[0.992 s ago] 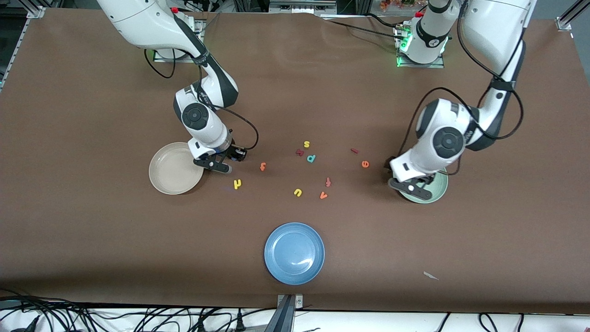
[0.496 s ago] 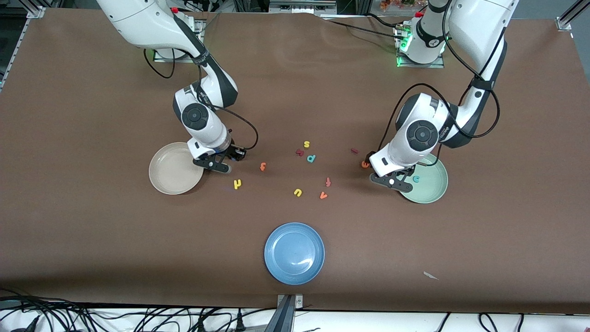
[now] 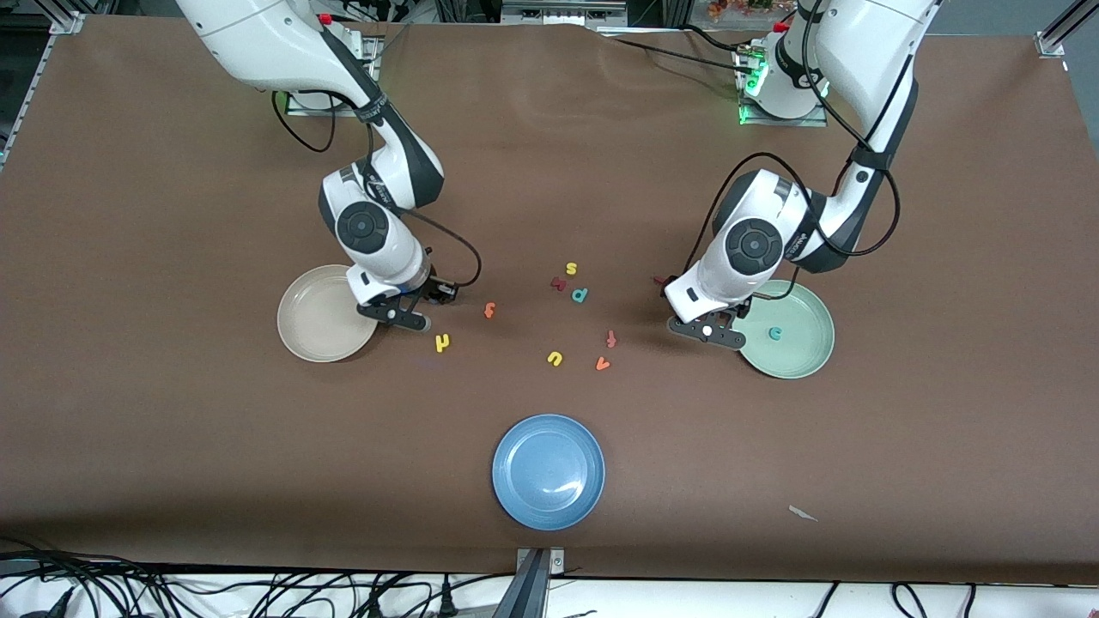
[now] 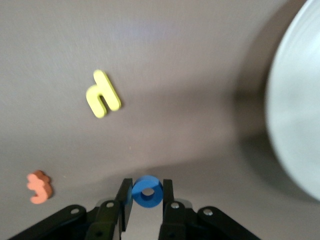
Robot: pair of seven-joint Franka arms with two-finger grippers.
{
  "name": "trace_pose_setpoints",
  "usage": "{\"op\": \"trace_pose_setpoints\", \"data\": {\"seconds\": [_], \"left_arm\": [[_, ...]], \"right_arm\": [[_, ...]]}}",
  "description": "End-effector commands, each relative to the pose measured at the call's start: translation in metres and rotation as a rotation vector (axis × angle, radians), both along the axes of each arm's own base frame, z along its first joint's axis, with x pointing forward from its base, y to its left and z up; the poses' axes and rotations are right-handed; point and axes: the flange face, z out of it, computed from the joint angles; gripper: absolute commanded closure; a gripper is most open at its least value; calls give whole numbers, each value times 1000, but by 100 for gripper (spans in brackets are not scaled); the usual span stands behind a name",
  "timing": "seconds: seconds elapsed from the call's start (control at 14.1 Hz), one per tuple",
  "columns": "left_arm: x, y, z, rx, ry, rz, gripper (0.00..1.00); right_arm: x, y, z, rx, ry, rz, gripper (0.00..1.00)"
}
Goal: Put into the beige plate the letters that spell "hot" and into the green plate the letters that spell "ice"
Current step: 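Grasp the orange e with the left gripper while the right gripper carries the o, then drop the o on the beige plate and grasp the yellow h with the right gripper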
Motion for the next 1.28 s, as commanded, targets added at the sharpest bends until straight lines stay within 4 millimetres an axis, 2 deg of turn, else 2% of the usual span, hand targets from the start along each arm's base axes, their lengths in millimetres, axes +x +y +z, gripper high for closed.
{"op": "trace_pose_setpoints", "data": {"seconds": [0.0,0.07,0.14,0.21,0.28,0.5,0.57,0.78,0.85,0.92,0.99,1.13,1.2], "left_arm": [[-1,0,-12,11,11,12,7],[-1,0,-15,13,15,15,10],[-2,0,-19,14,21,19,20],[-3,1,-25,17,32,19,24],[-5,0,-30,17,37,17,36],[-8,-7,-47,-10,48,51,37],[-11,-13,-47,-22,50,56,37],[-14,-17,-49,-27,58,58,37],[-15,-16,-53,-24,62,54,38],[-15,-14,-58,-20,68,53,45],[-13,-11,-60,-22,63,58,58],[-13,-13,-60,-24,60,56,73],[-13,-13,-60,-24,60,56,82]], "right_arm": [[23,-27,34,-43,17,74,87],[27,-40,40,-52,19,93,89],[31,-55,43,-63,27,125,90],[35,-70,47,-69,30,158,90],[38,-84,46,-76,35,189,90],[39,-112,36,-88,47,225,90],[41,-122,34,-91,43,243,90],[42,-143,26,-93,30,292,88],[43,-146,26,-92,21,295,68],[44,-145,27,-86,18,282,1],[44,-144,28,-84,16,279,0],[47,-135,35,-77,1,275,0],[48,-123,39,-65,-9,263,0]]}}
